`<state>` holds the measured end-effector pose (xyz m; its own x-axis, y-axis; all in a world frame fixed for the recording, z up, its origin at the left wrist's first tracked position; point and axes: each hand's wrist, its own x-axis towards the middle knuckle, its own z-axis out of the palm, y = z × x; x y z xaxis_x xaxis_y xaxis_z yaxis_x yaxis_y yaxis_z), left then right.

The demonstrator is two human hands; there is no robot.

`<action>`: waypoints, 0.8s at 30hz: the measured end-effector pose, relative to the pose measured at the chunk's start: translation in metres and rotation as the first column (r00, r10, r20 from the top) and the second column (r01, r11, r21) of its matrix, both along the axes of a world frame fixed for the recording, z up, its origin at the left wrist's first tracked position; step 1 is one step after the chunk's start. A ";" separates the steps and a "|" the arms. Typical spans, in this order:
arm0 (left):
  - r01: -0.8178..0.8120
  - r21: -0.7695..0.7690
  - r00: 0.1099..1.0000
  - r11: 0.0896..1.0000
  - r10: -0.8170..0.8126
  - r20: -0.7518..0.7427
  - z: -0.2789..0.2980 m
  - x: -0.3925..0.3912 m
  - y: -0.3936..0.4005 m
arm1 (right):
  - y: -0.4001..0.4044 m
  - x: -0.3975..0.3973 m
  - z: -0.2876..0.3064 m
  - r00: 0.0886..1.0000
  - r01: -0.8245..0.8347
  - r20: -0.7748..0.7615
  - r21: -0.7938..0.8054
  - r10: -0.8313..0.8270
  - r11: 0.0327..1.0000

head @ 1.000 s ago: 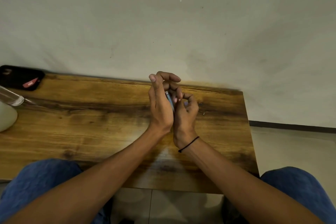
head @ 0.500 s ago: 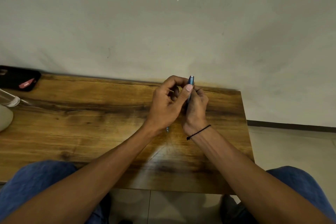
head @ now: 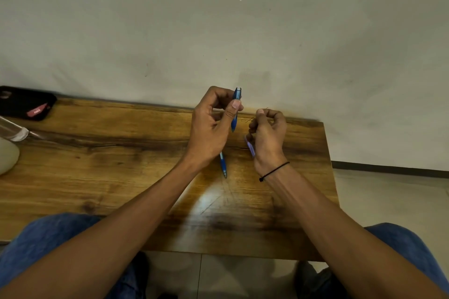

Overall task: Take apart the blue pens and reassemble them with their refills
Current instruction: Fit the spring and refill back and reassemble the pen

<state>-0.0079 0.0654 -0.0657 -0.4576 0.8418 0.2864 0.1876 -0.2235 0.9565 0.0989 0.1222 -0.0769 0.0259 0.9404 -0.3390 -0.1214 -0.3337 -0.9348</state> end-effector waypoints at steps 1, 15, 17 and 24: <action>-0.006 -0.006 1.000 1.000 0.006 -0.003 -0.001 0.000 0.000 | -0.001 -0.001 -0.001 1.000 -0.011 0.015 0.016 0.010 1.000; 0.028 -0.008 0.998 1.000 -0.029 -0.053 -0.004 0.005 -0.002 | -0.007 -0.001 0.006 0.999 -0.051 0.003 0.030 0.051 0.998; 0.030 -0.018 0.997 0.999 -0.032 -0.069 -0.004 0.005 -0.003 | -0.008 -0.002 0.006 0.999 -0.049 0.015 0.049 0.048 0.998; 0.010 -0.045 0.996 0.999 -0.014 -0.087 -0.005 0.006 -0.003 | -0.006 -0.001 0.004 0.995 -0.057 0.082 0.067 0.052 0.996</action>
<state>-0.0018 0.0622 -0.0709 -0.4219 0.8599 0.2873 0.2685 -0.1842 0.9455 0.0982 0.1164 -0.0733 -0.0018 0.9623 -0.2722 -0.0286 -0.2721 -0.9618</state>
